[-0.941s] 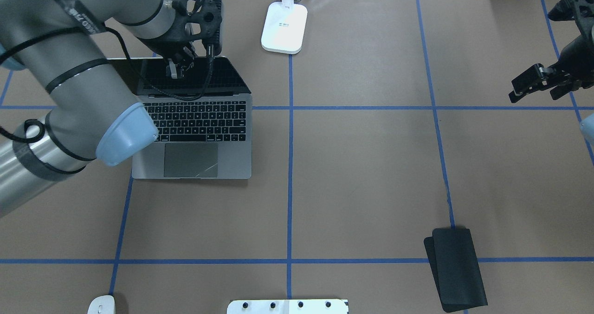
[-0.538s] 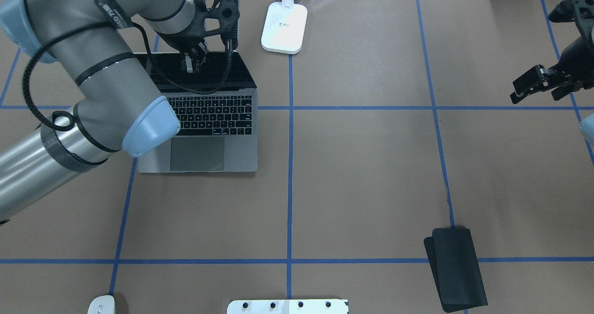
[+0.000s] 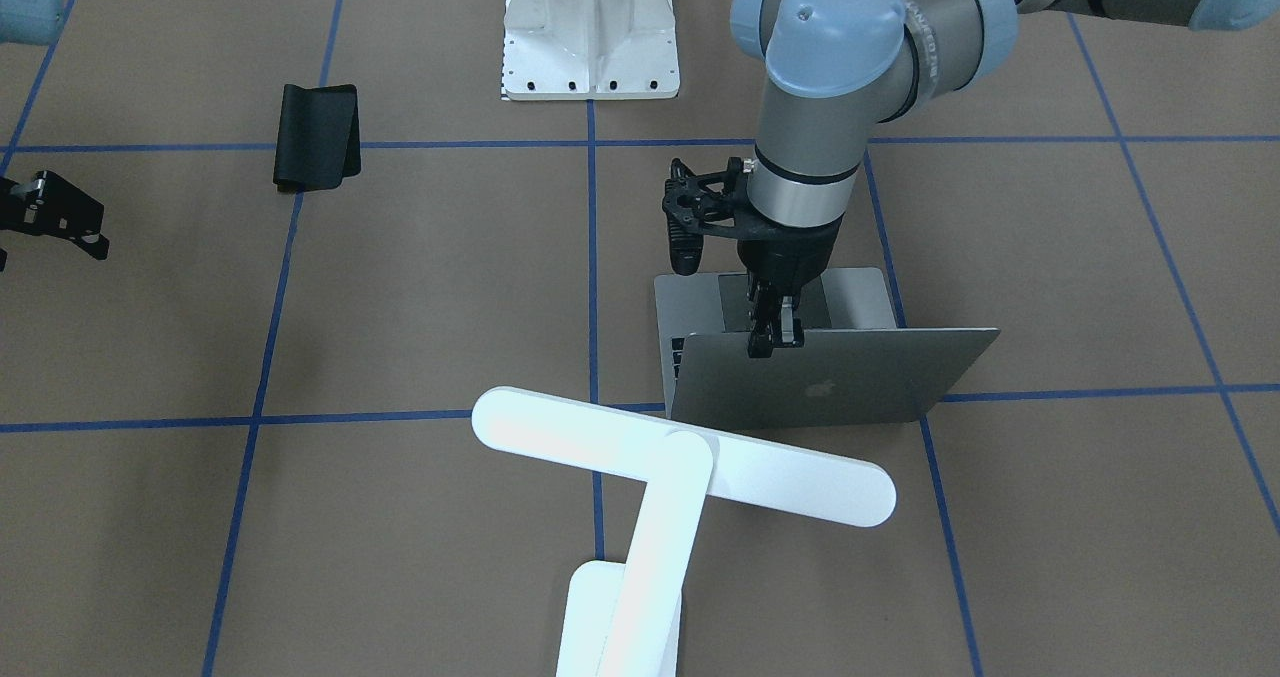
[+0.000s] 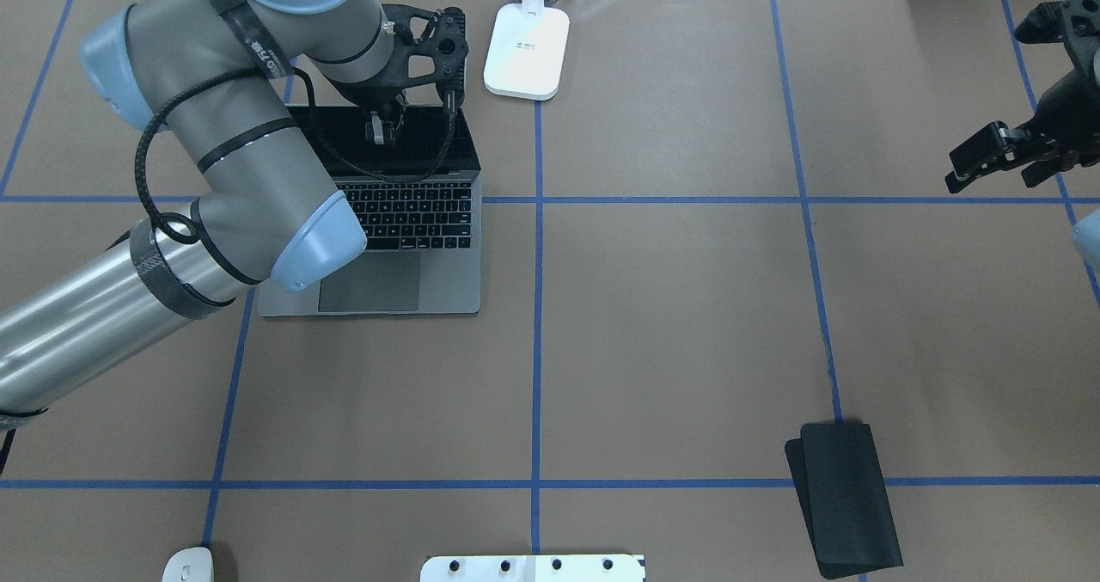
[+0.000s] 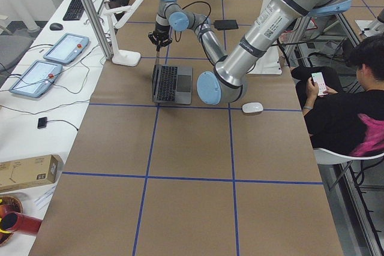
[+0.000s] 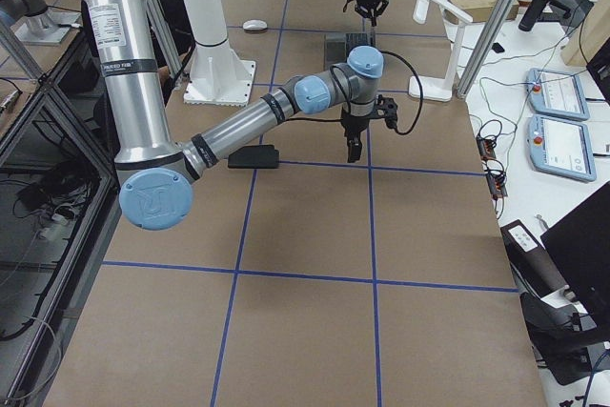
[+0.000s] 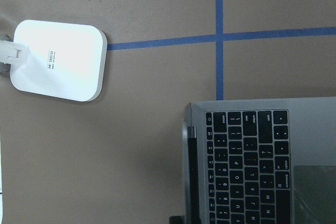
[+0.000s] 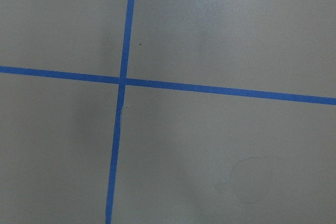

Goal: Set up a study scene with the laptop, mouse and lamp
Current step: 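Release the laptop and lift the left gripper away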

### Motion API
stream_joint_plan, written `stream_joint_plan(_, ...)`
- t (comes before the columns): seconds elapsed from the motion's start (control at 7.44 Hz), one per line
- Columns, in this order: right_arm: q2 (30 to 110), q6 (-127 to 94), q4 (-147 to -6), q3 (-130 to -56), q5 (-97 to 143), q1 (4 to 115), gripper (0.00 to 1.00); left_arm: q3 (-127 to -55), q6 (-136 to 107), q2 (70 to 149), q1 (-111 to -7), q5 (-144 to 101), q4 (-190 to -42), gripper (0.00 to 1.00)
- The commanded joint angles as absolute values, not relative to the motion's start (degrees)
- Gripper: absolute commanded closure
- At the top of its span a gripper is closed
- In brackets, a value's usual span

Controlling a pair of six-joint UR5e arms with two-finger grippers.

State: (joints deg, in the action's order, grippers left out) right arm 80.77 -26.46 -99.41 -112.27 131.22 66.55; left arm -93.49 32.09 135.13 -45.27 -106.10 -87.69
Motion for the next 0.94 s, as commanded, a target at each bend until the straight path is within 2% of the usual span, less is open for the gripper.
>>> stream_joint_plan(0.0,80.8,-26.5,-99.4,-112.1,131.2,66.5,0.00,-93.7,32.4,135.1,-45.1,-106.0,-88.2,0.86)
stream_joint_plan(0.4,80.8,-26.5,-99.4,-111.7,131.1,66.6,0.00,-93.9,32.5,135.0,-45.1,-104.8,-88.3,0.83)
stream_joint_plan(0.54,80.8,-26.5,-99.4,-111.6,131.1,66.6,0.00,-94.0,32.5,135.0,-45.1,-104.8,-88.3,0.51)
stream_joint_plan(0.67,80.8,-26.5,-99.4,-111.6,131.2,66.6,0.00,-95.0,32.4,134.8,-45.2,-104.9,-88.4,0.27)
stream_joint_plan(0.81,80.8,-26.5,-99.4,-111.6,131.2,66.6,0.00,-96.1,32.4,134.7,-45.2,-104.9,-88.2,0.14)
